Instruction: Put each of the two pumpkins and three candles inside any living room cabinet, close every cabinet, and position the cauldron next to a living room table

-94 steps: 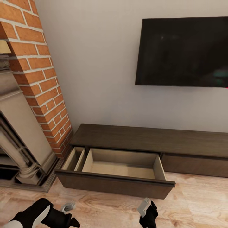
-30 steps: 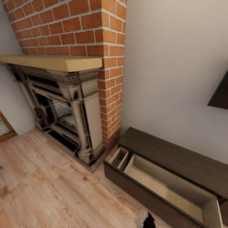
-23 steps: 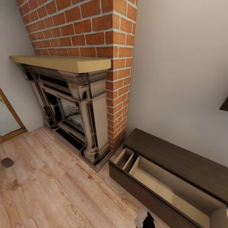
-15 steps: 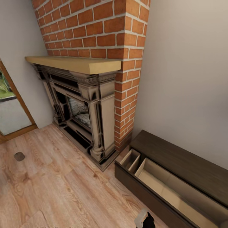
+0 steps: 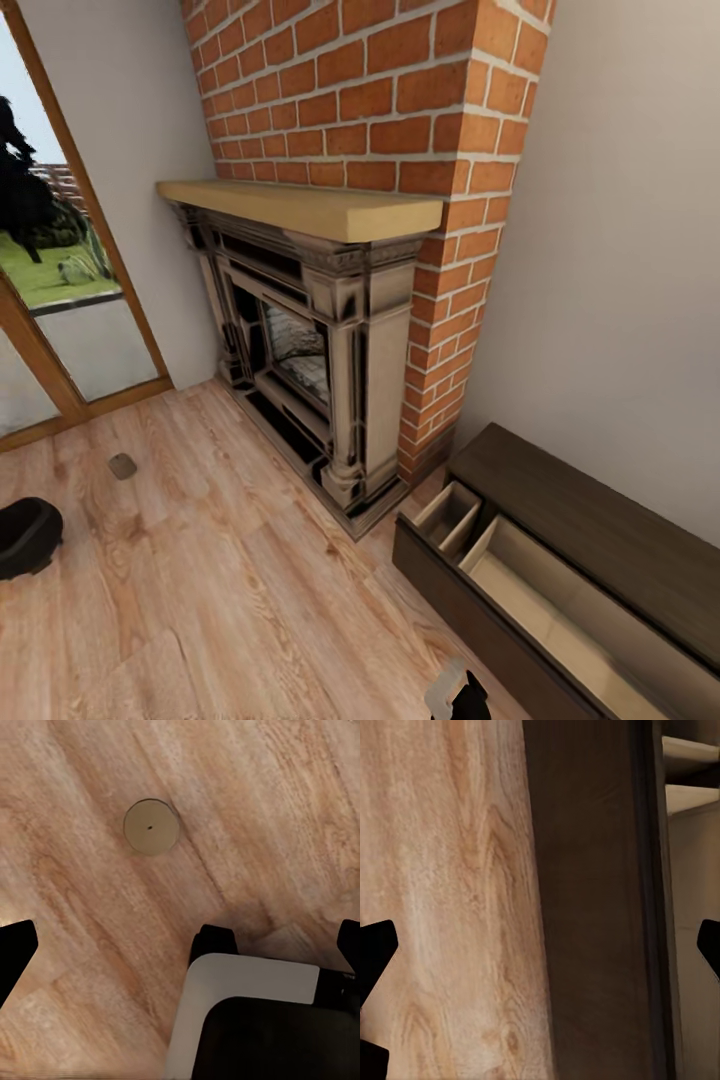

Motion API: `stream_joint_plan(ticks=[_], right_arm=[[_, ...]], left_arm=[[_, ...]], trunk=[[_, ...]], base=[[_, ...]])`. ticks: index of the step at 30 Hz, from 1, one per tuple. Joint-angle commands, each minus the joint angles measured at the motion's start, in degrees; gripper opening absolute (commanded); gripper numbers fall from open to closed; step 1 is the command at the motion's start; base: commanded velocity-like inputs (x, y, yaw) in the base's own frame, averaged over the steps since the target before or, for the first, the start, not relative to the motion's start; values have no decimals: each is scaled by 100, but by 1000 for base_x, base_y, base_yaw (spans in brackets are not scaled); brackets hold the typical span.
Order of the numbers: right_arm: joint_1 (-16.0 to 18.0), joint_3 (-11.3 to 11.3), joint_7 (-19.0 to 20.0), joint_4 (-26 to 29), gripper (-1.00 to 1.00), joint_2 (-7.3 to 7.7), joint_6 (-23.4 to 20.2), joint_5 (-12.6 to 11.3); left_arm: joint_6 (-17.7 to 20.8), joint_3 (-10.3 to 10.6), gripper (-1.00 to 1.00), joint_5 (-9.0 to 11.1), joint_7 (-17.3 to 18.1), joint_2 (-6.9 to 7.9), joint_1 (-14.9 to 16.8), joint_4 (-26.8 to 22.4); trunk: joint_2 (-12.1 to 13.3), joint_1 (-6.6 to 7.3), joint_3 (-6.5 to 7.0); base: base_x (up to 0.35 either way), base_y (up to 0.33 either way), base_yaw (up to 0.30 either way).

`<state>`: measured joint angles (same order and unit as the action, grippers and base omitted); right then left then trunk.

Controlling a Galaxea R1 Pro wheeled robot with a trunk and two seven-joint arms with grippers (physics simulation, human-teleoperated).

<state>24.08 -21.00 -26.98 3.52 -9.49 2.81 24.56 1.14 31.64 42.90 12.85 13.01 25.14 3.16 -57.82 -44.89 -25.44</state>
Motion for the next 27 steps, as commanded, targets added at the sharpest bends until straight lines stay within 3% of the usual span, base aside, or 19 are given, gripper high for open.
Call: stream_joint_plan(ticks=[1,27], right_arm=[[0,-1,0,0,100,0,0,0],[0,11,2,15,100,0,35,-45]], left_arm=[[0,0,100,3,2,0,0,0],[-9,0,100,81,7,-26,0,-3]], trunk=[[42,23,19],[1084,594,485]], base=[[0,0,288],[0,0,280]])
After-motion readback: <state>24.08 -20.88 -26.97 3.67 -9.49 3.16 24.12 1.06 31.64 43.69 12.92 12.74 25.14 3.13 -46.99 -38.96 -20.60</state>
